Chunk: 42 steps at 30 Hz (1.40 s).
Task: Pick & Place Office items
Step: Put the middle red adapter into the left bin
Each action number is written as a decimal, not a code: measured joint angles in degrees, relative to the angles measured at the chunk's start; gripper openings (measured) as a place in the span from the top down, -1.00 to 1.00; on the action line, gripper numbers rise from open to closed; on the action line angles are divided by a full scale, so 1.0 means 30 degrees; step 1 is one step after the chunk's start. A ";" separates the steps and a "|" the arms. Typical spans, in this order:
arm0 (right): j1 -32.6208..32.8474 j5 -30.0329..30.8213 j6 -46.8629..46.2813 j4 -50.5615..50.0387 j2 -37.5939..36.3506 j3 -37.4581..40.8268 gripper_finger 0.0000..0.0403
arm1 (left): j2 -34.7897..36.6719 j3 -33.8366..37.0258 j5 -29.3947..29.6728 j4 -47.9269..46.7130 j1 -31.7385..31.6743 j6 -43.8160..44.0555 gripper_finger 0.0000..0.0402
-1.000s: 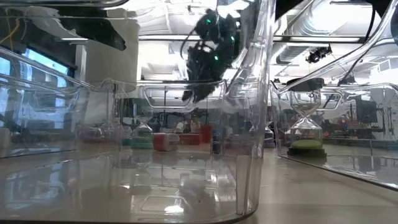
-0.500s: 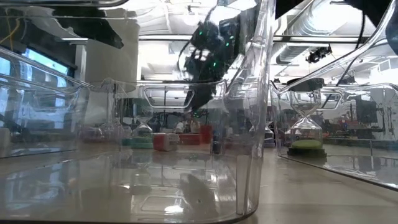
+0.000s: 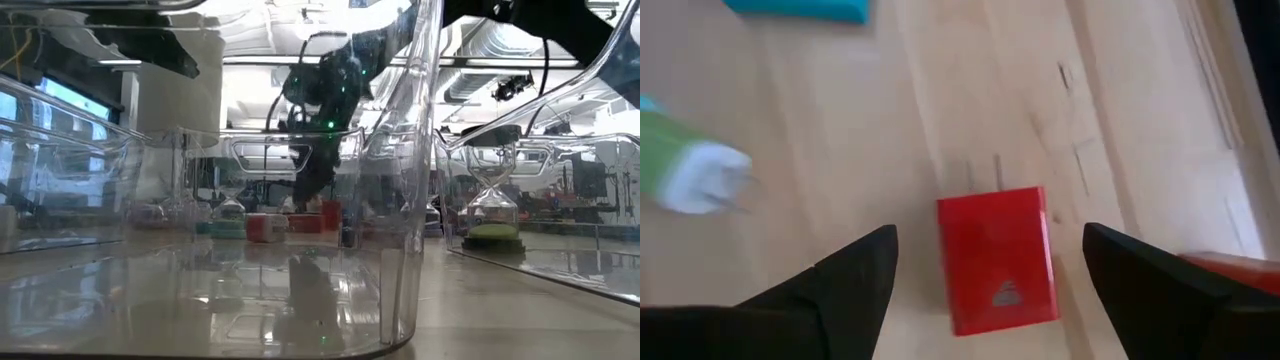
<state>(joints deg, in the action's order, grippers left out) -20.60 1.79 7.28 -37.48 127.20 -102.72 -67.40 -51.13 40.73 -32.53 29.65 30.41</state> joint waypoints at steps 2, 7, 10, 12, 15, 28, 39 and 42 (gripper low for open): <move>0.0035 0.0336 0.0178 -0.0087 0.0021 0.0000 -0.52 | -0.0005 0.0000 0.0005 0.0000 0.0000 -0.0030 0.12; -0.0023 0.0613 0.0180 -0.0615 -0.0038 -0.0057 -0.52 | 0.0000 0.0000 0.0007 -0.0007 0.0000 -0.0211 0.12; -0.0030 0.0752 0.0193 -0.1658 -0.0038 -0.0051 -0.52 | 0.0000 0.0000 0.0007 0.0000 0.0000 -0.0351 0.12; -0.0030 0.0927 0.0191 -0.1957 -0.0038 -0.0044 -0.52 | 0.0000 0.0000 0.0015 0.0000 0.0000 -0.0501 0.12; -0.0035 0.0920 0.0245 -0.1661 -0.0038 -0.0044 -0.52 | 0.0000 0.0000 0.0015 0.0007 -0.0121 -0.0510 0.12; -0.0438 -0.0264 0.1095 -0.1956 -0.0038 -0.0044 -0.52 | 0.0000 0.0000 0.0022 0.0007 -0.0495 -0.0510 0.12; -0.0310 -0.0082 0.1384 -0.1813 -0.0038 -0.0044 -0.52 | 0.0000 0.0000 0.0015 0.0011 -0.0488 -0.0510 0.12; -0.0154 -0.0062 0.2162 -0.1277 -0.0045 -0.0044 -0.52 | 0.0000 0.0000 0.0012 0.0013 -0.0487 -0.0510 0.12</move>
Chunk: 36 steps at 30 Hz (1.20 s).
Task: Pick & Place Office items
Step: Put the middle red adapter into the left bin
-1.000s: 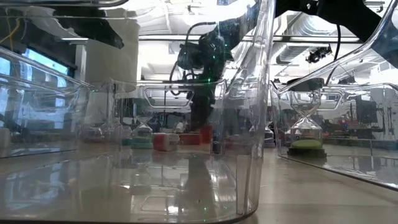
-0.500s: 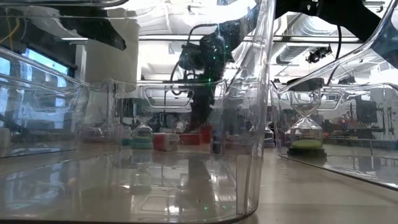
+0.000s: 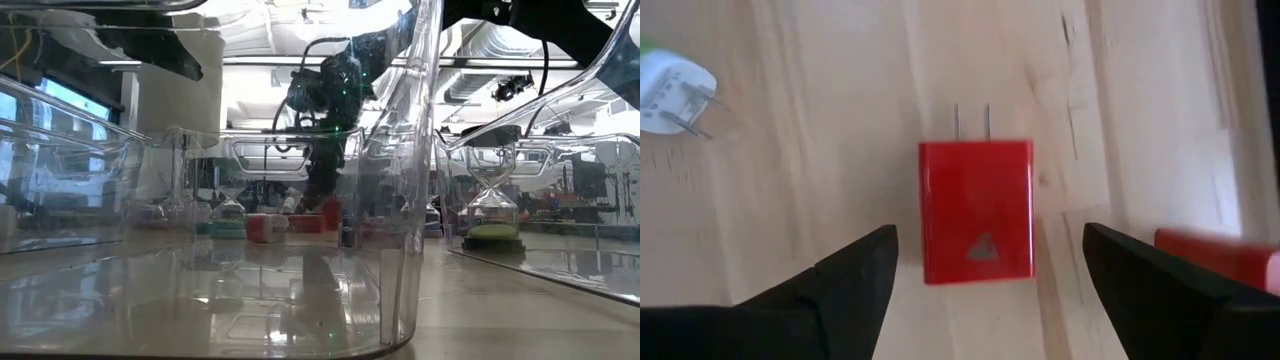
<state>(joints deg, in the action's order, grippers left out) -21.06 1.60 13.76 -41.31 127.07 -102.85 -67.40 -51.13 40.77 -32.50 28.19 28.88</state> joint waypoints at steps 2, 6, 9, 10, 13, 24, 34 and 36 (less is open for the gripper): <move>0.0134 0.0038 0.0433 0.0314 0.0000 0.0000 -0.52 | 0.0000 0.0000 -0.0117 -0.0005 0.0058 0.0000 0.12; 0.0185 0.0111 0.0938 0.0357 -0.0015 0.0000 -0.52 | 0.0000 0.0000 -0.0796 -0.0005 0.0276 0.0000 0.12; 0.0146 0.0173 0.0981 0.0354 -0.0015 0.0007 -0.52 | 0.0000 0.0000 -0.1046 -0.0213 0.0521 0.0000 0.12; 0.0132 0.0219 0.1000 0.0347 -0.0015 0.0007 -0.52 | 0.0000 0.0000 -0.1046 -0.0338 0.0623 0.0000 0.12; 0.0144 0.0217 0.0999 0.0172 -0.0022 0.0007 -0.52 | 0.0000 0.0000 -0.1054 -0.0614 0.0869 0.0023 0.12; 0.0156 0.0330 0.0403 -0.1001 -0.0029 0.0015 -0.52 | 0.0000 0.0007 -0.1061 -0.0806 0.1461 0.0231 0.12; 0.1117 -0.0195 -0.0146 -0.1132 -0.0029 0.0015 -0.52 | 0.0000 0.0007 -0.1061 -0.0800 0.1934 0.0522 0.12; 0.1284 0.0163 -0.0195 -0.1121 -0.0029 0.0015 -0.52 | 0.0000 0.0007 -0.1064 -0.0800 0.1937 0.0525 0.12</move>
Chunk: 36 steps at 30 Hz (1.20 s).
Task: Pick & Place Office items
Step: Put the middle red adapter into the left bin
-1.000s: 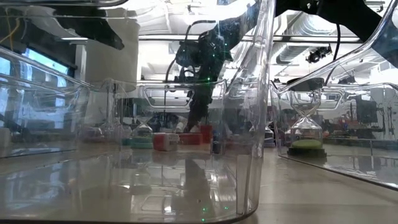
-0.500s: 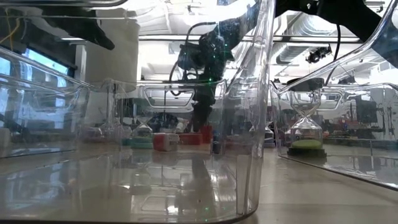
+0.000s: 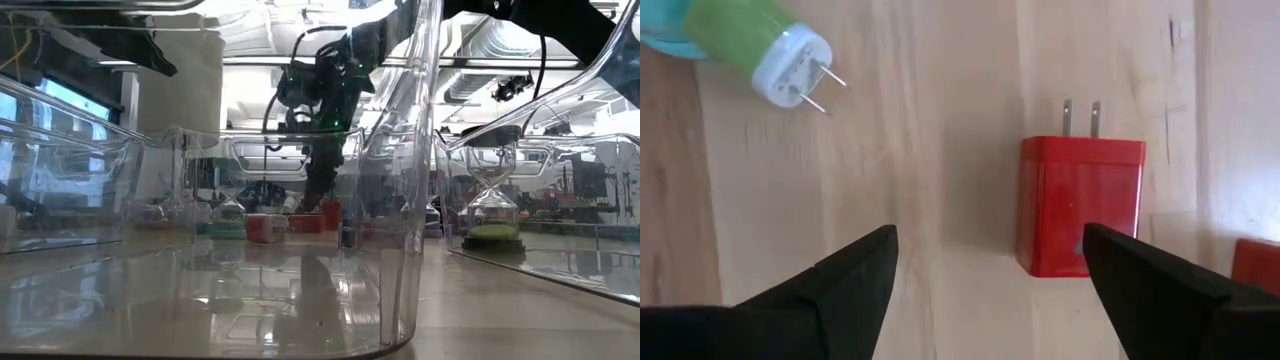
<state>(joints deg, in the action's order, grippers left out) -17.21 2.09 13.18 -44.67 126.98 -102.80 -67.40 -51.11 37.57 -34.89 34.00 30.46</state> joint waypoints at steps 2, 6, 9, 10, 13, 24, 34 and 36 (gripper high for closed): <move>0.0086 -0.0092 -0.0549 0.0033 0.0000 0.0000 -0.52 | 0.0000 0.0000 -0.0002 0.0007 0.0000 0.0052 0.12; 0.0160 -0.0998 -0.1836 0.0508 0.0000 0.0000 -0.52 | 0.0000 0.0000 0.0003 0.0000 0.0000 0.0211 0.12; 0.0120 -0.0990 -0.2179 0.1194 0.0000 0.0000 -0.52 | 0.0000 0.0000 0.0003 0.0000 0.0000 0.0210 0.12; 0.0087 -0.1073 -0.2658 0.1452 0.0000 0.0000 -0.52 | 0.0000 0.0000 0.0003 0.0000 0.0000 0.0211 0.12; -0.0169 -0.1324 -0.4265 0.2179 0.0406 -0.0022 -0.52 | 0.0000 0.0000 0.0001 0.0007 0.0000 0.0231 0.12; 0.0522 0.1048 -0.4521 0.3245 0.0889 -0.0036 -0.42 | -0.0007 0.0700 -0.0037 0.0207 0.0000 0.0631 0.12; 0.1268 0.1341 -0.4164 0.3473 0.0611 -0.0033 -0.41 | -0.0007 0.0787 -0.0048 0.0197 0.0000 0.0852 0.12; 0.1643 0.1945 -0.3823 0.3327 0.0169 -0.0015 -0.41 | -0.0007 0.0787 -0.0048 0.0197 0.0000 0.0852 0.12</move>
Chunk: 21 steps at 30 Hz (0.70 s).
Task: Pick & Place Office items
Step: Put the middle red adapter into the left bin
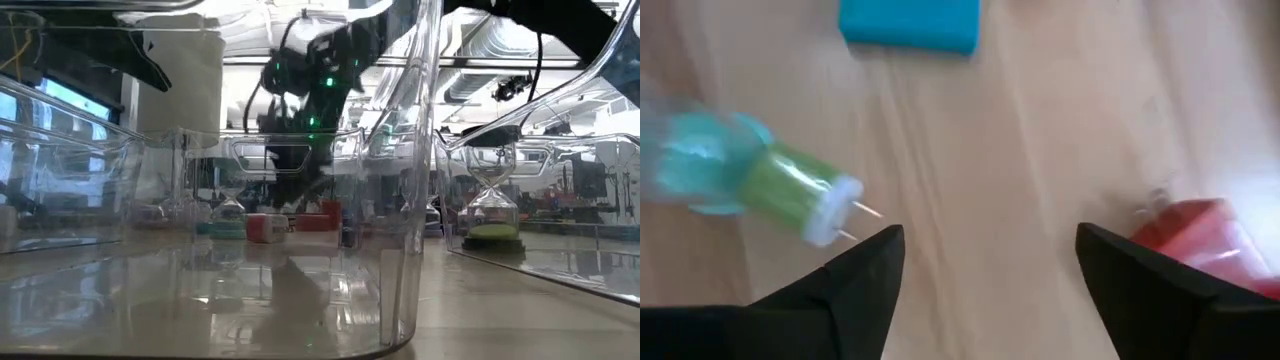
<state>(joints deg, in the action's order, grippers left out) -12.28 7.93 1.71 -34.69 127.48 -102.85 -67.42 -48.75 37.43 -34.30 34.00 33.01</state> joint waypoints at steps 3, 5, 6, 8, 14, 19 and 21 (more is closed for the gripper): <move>0.0626 0.1729 0.0420 -0.0343 -0.0976 -0.0026 -0.41 | 0.0002 0.0000 0.0007 0.0030 0.0000 0.0000 0.12; 0.1127 0.3123 0.0601 -0.0490 -0.1656 -0.0022 -0.41 | 0.0000 0.0000 0.0060 0.0080 -0.0018 -0.0007 0.12; 0.1318 0.3588 0.0643 -0.0876 -0.2127 -0.0022 -0.41 | 0.0000 -0.0038 0.0141 0.0066 -0.0106 -0.0007 0.12; 0.1770 0.4546 0.0654 -0.1585 -0.2999 -0.0027 -0.41 | 0.0017 -0.0250 0.0237 0.0261 -0.0447 -0.0248 0.12; 0.2864 0.5164 -0.1840 -0.5927 -0.5738 -0.0029 -0.41 | 0.0386 -0.1770 -0.1008 0.1160 -0.2564 -0.4194 0.12; 0.4165 0.7678 -0.6036 -1.0302 -0.7828 0.0464 -0.41 | 0.0384 -0.2987 -0.1933 0.2805 -0.4886 -0.8412 0.12; 0.4904 0.9465 -0.7823 -1.1714 -0.8732 0.1271 -0.41 | 0.0367 -0.3450 -0.1989 0.3475 -0.6013 -0.8901 0.12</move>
<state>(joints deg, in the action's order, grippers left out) 2.44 36.32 -21.76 -69.84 101.29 -99.04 -66.32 -59.10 31.46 -23.88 15.96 6.31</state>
